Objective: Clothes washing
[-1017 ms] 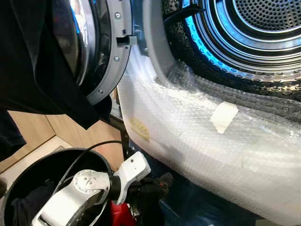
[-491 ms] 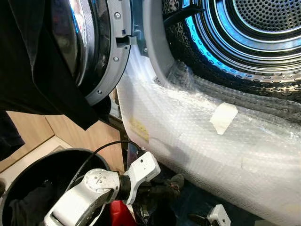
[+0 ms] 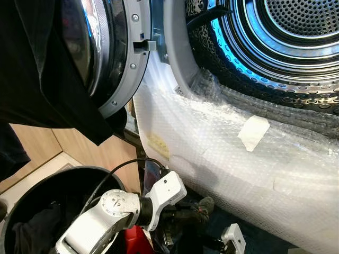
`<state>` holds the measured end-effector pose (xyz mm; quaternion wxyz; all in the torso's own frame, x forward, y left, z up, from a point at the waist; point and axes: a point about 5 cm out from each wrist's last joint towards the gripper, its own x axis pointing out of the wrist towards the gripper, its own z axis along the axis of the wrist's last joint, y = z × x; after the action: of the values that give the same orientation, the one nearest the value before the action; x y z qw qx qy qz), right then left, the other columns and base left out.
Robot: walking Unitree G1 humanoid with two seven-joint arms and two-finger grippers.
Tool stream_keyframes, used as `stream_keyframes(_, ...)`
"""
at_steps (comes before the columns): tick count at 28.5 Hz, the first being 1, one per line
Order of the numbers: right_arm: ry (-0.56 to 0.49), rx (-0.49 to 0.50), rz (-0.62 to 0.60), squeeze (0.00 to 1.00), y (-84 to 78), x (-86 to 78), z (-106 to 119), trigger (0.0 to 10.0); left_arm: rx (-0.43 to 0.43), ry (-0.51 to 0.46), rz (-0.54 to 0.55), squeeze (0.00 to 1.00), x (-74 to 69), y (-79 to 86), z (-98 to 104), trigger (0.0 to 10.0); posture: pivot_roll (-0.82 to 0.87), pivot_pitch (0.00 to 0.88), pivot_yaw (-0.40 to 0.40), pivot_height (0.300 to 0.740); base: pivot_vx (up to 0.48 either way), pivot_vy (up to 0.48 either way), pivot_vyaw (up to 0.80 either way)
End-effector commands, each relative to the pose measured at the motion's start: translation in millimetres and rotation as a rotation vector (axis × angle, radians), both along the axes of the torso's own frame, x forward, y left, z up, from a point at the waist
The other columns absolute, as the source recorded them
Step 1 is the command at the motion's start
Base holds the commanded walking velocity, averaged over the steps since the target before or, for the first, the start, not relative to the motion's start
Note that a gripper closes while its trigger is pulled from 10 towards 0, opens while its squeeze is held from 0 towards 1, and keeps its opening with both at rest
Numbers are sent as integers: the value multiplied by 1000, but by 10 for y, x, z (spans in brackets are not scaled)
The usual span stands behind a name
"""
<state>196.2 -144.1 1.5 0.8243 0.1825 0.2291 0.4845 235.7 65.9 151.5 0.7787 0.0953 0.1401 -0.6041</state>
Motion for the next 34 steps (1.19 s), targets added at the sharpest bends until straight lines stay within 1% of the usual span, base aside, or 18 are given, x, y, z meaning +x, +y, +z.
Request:
stream_keyframes(1, -11, 29, 7, 0, 8, 6, 51, 10000, 1, -21, -17, 0, -10, -27, 17, 0, 159, 46, 5, 740, 0, 0, 0)
stream_keyframes(5, -18, 50, 21, 0, 80, 9, 70, 10000, 14, -33, -15, 0, 21, -47, -4, 0, 160, 44, 5, 740, 0, 0, 0)
stream_keyframes(12, -22, 94, 0, 0, 71, 43, 124, 10000, 15, -44, -10, 0, 46, -45, 7, 0, 162, 46, 6, 740, 0, 0, 0)
stream_keyframes(13, -38, 149, -49, 0, 57, 106, 206, 7529, 16, -47, -8, 0, 52, -44, 11, 0, 161, 46, 6, 740, 0, 0, 0)
stream_keyframes(15, -42, 170, -70, 0, 46, 130, 235, 7529, 15, -47, -8, 0, 52, -45, 13, 0, 161, 46, 6, 740, 0, 0, 0)
stream_keyframes(16, -48, 186, -82, 0, 34, 142, 258, 0, 15, -48, -8, 0, 51, -46, 10, 0, 162, 47, 7, 740, 0, 0, 0)
stream_keyframes(19, -51, 196, -75, 0, 30, 138, 271, 0, 17, -48, -10, 0, 50, -51, 1, 0, 163, 45, 8, 740, 0, 0, 0)
stream_keyframes(20, -49, 195, -73, 0, 32, 138, 270, 941, 18, -49, -10, 0, 51, -52, 0, 0, 163, 45, 8, 740, 0, 0, 0)
stream_keyframes(21, -51, 195, -67, 0, 40, 139, 272, 941, 17, -50, -12, 0, 51, -57, 1, 0, 163, 45, 8, 740, 0, 0, 0)
stream_keyframes(22, -49, 187, -57, 0, 53, 137, 268, 3412, 17, -50, -14, 0, 51, -60, 3, 0, 163, 44, 8, 740, 0, 0, 0)
stream_keyframes(23, -47, 182, -50, 0, 62, 135, 268, 3412, 16, -51, -16, 0, 51, -63, 5, 0, 161, 44, 9, 740, 0, 0, 0)
stream_keyframes(24, -48, 166, -42, 0, 73, 129, 258, 10000, 16, -52, -17, 0, 53, -66, 6, 0, 160, 44, 8, 740, 0, 0, 0)
stream_keyframes(28, -40, 152, -32, 0, 79, 114, 242, 10000, 15, -55, -17, 0, 56, -71, 7, 0, 161, 44, 6, 740, 0, 0, 0)
stream_keyframes(29, -36, 156, -24, 0, 79, 105, 239, 0, 16, -56, -18, 0, 58, -77, 5, 0, 165, 44, 1, 740, 0, 0, 0)
stream_keyframes(31, -31, 167, -33, 0, 85, 111, 238, 0, 14, -55, -26, 0, 56, -89, 5, 0, 163, 45, 3, 740, 0, 0, 0)
stream_keyframes(32, -32, 171, -35, 0, 90, 116, 241, 353, 13, -55, -30, 0, 54, -93, 5, 0, 162, 43, 3, 740, 0, 0, 0)
stream_keyframes(33, -34, 174, -35, 0, 96, 122, 247, 3294, 13, -55, -31, 0, 54, -95, 5, 0, 161, 42, 4, 740, 0, 0, 0)
stream_keyframes(34, -36, 178, -33, 0, 102, 126, 255, 4275, 13, -55, -32, 0, 53, -97, 5, 0, 160, 41, 3, 740, 0, 0, 0)
